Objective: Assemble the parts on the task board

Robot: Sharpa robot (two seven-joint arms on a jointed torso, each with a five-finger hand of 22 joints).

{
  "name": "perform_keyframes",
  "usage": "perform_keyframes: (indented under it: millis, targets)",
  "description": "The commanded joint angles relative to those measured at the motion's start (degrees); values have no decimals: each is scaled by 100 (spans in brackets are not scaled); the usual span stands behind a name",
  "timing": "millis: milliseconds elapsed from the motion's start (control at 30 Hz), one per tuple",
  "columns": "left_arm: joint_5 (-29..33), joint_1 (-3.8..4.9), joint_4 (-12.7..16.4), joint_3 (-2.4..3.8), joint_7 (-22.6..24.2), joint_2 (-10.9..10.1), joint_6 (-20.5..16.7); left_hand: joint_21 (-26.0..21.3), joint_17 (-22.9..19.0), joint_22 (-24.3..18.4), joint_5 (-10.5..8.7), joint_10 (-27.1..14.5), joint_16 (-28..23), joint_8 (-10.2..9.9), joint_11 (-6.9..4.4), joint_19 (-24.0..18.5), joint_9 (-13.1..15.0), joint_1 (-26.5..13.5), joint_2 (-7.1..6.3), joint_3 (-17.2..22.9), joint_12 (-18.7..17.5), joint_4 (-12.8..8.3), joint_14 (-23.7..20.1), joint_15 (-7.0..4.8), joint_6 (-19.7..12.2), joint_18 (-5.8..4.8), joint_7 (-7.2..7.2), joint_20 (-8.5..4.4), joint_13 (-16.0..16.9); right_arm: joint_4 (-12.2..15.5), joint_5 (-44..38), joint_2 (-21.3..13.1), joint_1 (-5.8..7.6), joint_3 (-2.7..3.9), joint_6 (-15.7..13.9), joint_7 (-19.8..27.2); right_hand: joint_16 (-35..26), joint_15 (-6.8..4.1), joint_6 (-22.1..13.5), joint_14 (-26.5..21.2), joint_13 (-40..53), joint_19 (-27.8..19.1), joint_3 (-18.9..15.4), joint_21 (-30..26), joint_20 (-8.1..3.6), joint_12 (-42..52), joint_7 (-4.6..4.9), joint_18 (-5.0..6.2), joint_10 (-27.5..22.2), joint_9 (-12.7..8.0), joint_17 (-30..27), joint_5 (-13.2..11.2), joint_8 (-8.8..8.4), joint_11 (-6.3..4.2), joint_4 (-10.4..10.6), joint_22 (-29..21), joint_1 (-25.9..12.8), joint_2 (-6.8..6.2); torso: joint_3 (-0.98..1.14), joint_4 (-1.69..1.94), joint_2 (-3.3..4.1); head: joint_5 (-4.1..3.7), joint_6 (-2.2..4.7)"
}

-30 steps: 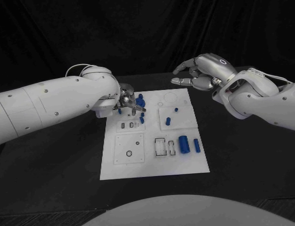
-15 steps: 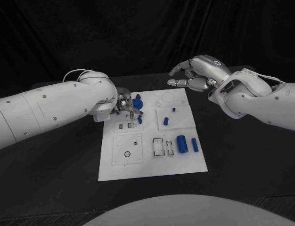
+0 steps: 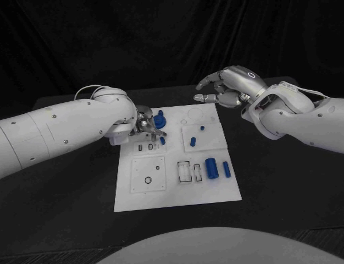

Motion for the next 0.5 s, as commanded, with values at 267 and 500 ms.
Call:
perform_keyframes:
  millis: [267,500]
  targets:
    - [-4,-59,-56,5,129,43,64,-32,1509,283,-28,587,15,-40,22,-43,-13,-53,-14,38,15,1,595,6,58,-36,14,10,1507,-51,23,37,-23,4,-4,-59,-37,38,45,277,1024,-42,-51,-50,-16,-26,-3,43,187,-10,502,35,-36,54,7,798,51,-1,3,0,-4,-45,-1]
    - [-4,-70,-81,5,140,61,96,-40,1509,275,-30,587,15,-73,23,-51,-20,-49,-18,47,15,-6,595,8,77,-34,14,12,1507,-79,42,64,-37,4,5,-57,-45,38,45,275,1019,-44,-53,-60,-16,-30,-3,45,184,-11,496,35,-37,55,8,796,51,-1,1,8,-4,-79,-1]
